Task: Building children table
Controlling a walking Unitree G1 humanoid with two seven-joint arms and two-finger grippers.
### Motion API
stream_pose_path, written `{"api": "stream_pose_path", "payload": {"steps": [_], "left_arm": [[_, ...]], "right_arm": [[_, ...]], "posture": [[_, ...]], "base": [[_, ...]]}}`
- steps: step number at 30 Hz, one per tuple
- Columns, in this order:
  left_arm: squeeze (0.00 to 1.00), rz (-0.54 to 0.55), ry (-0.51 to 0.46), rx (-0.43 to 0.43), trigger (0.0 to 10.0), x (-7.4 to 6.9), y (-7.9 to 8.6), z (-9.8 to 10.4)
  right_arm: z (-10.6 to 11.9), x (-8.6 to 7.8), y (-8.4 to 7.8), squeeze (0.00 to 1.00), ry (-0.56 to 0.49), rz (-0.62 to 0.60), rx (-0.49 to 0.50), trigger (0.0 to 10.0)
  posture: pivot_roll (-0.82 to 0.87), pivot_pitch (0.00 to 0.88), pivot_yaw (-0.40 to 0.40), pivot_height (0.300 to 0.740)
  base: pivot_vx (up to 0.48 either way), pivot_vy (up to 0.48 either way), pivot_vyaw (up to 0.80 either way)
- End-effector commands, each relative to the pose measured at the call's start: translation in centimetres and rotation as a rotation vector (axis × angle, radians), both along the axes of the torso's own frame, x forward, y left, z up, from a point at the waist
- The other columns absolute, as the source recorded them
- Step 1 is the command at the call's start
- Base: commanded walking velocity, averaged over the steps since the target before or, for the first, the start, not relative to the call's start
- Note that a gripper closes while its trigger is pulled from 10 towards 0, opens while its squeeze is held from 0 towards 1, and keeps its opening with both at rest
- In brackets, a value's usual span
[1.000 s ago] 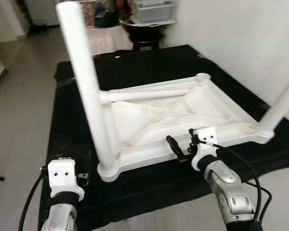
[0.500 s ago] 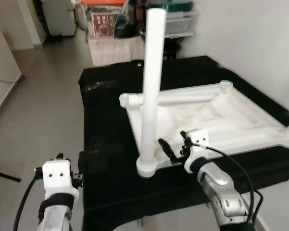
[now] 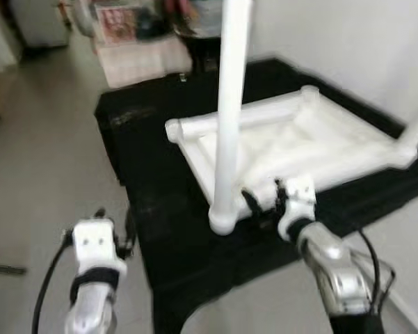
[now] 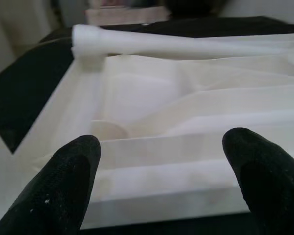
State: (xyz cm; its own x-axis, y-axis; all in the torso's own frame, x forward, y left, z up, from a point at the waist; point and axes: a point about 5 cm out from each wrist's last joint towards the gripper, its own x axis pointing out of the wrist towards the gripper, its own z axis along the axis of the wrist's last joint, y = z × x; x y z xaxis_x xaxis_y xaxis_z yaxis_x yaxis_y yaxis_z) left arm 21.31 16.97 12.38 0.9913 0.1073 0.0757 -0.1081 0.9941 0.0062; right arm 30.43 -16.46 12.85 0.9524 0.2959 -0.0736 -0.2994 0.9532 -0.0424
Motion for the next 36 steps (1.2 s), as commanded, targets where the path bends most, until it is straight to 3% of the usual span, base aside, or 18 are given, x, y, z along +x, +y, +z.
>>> {"api": "stream_pose_path", "payload": {"steps": [1, 21, 36], "left_arm": [[0.0, 0.018, 0.024, 0.022, 10.0, -0.22, 0.45, -0.41], [0.0, 0.018, 0.026, 0.02, 10.0, -0.19, 0.49, -0.35], [0.0, 0.019, 0.043, 0.027, 10.0, -0.17, 0.44, -0.52]], "right_arm": [[-0.19, -0.05, 0.45, 0.0, 0.012, 0.015, -0.001, 10.0], [-0.05, -0.01, 0.52, 0.0, 0.004, 0.016, 0.021, 10.0], [0.0, -0.02, 0.5, 0.0, -0.001, 0.019, 0.025, 10.0]], "posture": [[-0.01, 0.057, 0.012, 0.74], [-0.01, 0.058, 0.014, 0.74], [-0.02, 0.055, 0.015, 0.74]], "base": [[0.0, 0.0, -0.8], [0.0, 0.0, -0.79], [0.0, 0.448, 0.0]]}}
